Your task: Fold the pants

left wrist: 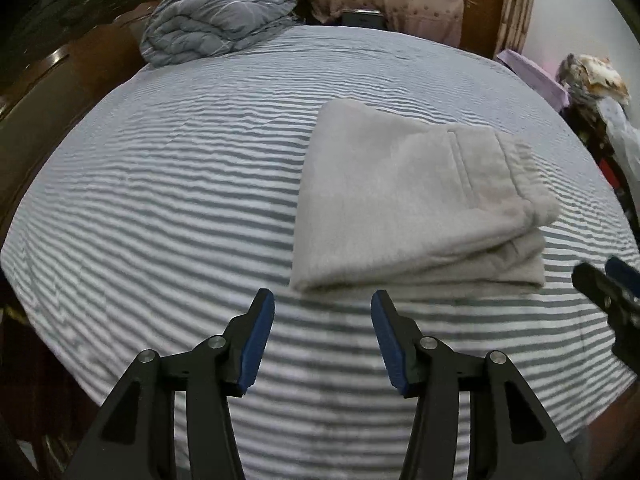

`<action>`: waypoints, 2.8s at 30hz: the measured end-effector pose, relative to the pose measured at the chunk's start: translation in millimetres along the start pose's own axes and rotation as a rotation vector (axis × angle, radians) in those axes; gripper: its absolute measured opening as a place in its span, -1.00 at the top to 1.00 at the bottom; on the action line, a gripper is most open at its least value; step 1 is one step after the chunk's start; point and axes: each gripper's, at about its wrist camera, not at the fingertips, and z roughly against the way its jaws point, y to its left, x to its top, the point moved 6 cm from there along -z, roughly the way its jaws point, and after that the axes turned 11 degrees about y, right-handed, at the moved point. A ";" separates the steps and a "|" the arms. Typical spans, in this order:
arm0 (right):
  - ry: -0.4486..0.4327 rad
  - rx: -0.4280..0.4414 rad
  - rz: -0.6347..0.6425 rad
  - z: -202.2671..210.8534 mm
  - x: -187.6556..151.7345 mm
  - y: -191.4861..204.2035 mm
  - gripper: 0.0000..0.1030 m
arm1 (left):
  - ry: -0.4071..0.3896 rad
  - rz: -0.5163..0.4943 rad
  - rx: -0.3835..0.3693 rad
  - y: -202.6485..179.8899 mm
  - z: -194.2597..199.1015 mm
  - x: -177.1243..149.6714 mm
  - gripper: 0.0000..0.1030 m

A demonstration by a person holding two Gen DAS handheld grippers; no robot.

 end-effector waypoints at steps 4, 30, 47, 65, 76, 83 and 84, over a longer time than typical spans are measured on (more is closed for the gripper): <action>-0.028 -0.018 0.004 24.2 -14.2 4.9 -0.61 | -0.012 0.044 0.003 6.1 24.4 -17.5 -0.19; -0.054 -0.036 0.029 67.0 -55.5 27.7 -0.97 | -0.085 0.023 0.110 9.5 89.6 -74.3 -0.46; -0.030 -0.031 0.036 59.7 -60.3 28.9 -0.97 | -0.085 0.014 0.119 10.1 89.8 -74.7 -0.46; -0.021 -0.034 0.049 55.6 -62.0 31.1 -0.97 | -0.083 -0.006 0.138 7.2 79.2 -75.8 -0.46; -0.007 -0.038 0.063 49.3 -65.6 29.8 -0.97 | -0.080 -0.010 0.147 7.7 74.4 -75.1 -0.46; -0.001 -0.040 0.066 48.7 -65.3 27.1 -0.97 | -0.078 -0.010 0.144 6.6 72.2 -76.1 -0.46; 0.000 -0.039 0.066 48.4 -65.2 27.0 -0.97 | -0.076 -0.010 0.144 6.2 71.8 -76.2 -0.46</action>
